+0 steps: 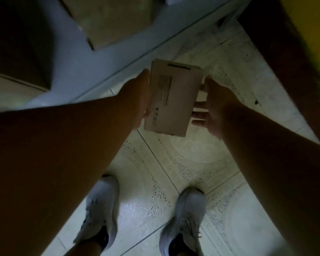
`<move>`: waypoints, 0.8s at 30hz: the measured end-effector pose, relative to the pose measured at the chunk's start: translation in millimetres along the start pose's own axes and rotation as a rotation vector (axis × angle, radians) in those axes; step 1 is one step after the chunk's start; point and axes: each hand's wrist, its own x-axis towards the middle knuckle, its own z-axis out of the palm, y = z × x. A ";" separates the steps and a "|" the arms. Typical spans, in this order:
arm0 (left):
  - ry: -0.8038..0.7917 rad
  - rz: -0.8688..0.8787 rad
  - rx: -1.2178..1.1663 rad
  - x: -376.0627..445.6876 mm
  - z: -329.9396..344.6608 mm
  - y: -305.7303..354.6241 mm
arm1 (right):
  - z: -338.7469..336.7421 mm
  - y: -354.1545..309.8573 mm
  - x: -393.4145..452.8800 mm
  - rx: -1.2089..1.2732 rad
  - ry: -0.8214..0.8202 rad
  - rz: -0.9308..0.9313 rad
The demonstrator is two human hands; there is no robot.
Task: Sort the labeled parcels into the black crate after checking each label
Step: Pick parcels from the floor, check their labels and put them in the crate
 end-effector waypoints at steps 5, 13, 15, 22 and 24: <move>-0.177 0.053 -0.097 -124.5 -16.4 79.6 | -53.4 -85.1 -123.6 0.020 0.052 -0.060; -0.204 0.267 -0.274 -393.5 -58.3 230.2 | -128.3 -246.3 -397.4 -0.036 0.083 -0.353; -0.204 0.286 -0.358 -454.0 -66.8 250.9 | -146.1 -268.7 -461.7 -0.039 0.066 -0.456; -0.377 0.427 -0.405 -602.5 -95.9 286.9 | -192.5 -297.8 -630.9 0.051 -0.110 -0.856; -0.360 0.516 -0.403 -624.9 -105.6 295.6 | -193.9 -303.3 -658.9 0.091 -0.152 -0.929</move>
